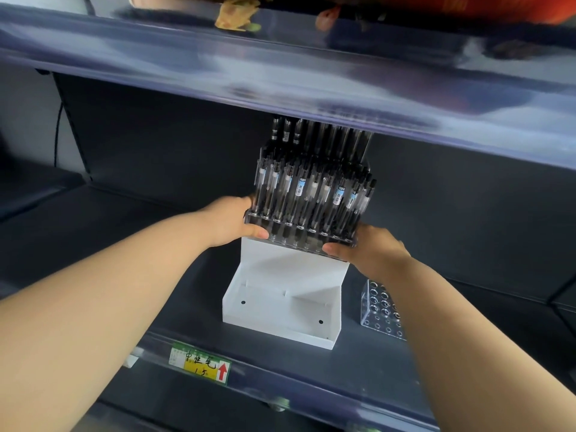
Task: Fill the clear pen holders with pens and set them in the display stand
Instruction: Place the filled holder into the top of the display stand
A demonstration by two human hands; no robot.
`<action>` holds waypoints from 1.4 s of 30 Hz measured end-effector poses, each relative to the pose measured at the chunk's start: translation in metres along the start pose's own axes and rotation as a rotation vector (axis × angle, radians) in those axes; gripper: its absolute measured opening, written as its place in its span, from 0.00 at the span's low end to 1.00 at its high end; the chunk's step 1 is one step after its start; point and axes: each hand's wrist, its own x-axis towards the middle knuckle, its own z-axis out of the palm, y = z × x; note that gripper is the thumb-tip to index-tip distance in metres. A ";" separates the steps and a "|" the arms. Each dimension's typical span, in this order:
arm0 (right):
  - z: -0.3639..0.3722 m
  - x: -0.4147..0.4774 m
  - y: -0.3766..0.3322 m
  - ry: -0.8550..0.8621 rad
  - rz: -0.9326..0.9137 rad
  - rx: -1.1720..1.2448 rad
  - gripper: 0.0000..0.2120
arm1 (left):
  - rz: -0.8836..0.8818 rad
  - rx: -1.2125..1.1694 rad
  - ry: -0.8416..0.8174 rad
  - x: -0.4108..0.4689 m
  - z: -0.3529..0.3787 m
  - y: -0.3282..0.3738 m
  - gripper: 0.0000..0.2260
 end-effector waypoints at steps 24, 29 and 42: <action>-0.008 0.006 0.004 0.027 -0.052 -0.071 0.25 | 0.046 -0.028 0.090 -0.006 0.019 0.002 0.15; -0.003 0.001 0.003 0.067 -0.047 -0.127 0.25 | 0.040 0.010 0.092 -0.004 0.020 0.000 0.20; -0.026 -0.017 0.025 -0.122 -0.058 0.196 0.26 | 0.017 -0.023 0.127 -0.014 0.020 -0.007 0.25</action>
